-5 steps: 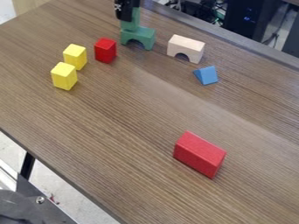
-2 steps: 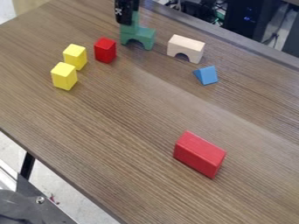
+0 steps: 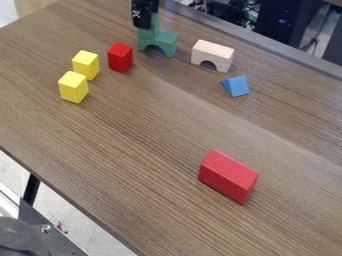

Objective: Put the green cube on top of the green arch

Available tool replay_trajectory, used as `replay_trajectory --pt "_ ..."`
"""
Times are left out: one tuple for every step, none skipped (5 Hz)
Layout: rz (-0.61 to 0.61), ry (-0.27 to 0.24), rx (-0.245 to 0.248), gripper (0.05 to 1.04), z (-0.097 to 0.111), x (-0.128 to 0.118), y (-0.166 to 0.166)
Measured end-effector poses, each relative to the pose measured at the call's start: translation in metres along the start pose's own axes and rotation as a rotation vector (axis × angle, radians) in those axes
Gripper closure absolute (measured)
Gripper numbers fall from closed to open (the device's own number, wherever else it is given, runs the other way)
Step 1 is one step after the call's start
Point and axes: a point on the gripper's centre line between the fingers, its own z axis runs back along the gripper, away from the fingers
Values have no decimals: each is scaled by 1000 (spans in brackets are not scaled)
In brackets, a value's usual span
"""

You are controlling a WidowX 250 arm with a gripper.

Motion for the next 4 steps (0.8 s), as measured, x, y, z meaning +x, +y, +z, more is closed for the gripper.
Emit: replay_trajectory --pt "1 1 2 532 -1 -1 0" --pt "2 -2 -5 477 -1 -1 -5" --pt "27 -15 44 179 -9 -1 1" --pt "38 1 60 80 -9 -3 3"
